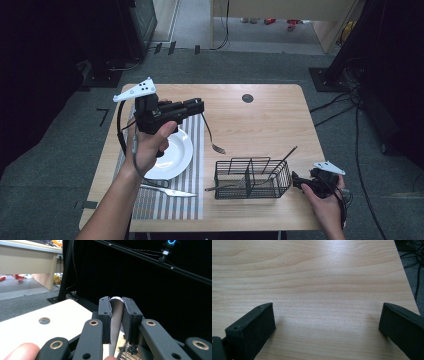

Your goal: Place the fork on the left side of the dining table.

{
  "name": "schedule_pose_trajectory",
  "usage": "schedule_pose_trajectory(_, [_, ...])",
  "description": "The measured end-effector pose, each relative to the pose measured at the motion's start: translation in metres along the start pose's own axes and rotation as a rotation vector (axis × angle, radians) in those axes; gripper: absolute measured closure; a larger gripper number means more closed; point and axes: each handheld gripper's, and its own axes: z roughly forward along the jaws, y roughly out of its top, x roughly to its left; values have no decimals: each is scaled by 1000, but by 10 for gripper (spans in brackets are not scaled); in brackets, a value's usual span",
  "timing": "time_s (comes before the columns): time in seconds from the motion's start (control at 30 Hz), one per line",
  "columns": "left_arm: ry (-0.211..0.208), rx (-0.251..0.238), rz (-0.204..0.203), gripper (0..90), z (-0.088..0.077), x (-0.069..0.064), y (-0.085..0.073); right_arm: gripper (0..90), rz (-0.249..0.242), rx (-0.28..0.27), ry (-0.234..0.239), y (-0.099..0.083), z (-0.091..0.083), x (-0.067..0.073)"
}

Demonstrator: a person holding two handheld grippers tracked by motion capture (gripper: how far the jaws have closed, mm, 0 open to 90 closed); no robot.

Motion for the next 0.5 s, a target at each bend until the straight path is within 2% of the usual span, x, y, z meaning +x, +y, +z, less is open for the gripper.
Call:
schedule_pose_trajectory(0.23, [58,-2,-13,793,2,26,3,2,0,-1,0,0,0,0])
schedule_pose_trajectory(0.5, [100,23,-11,793,19,69,-10,1,2,0,0,0,0,0])
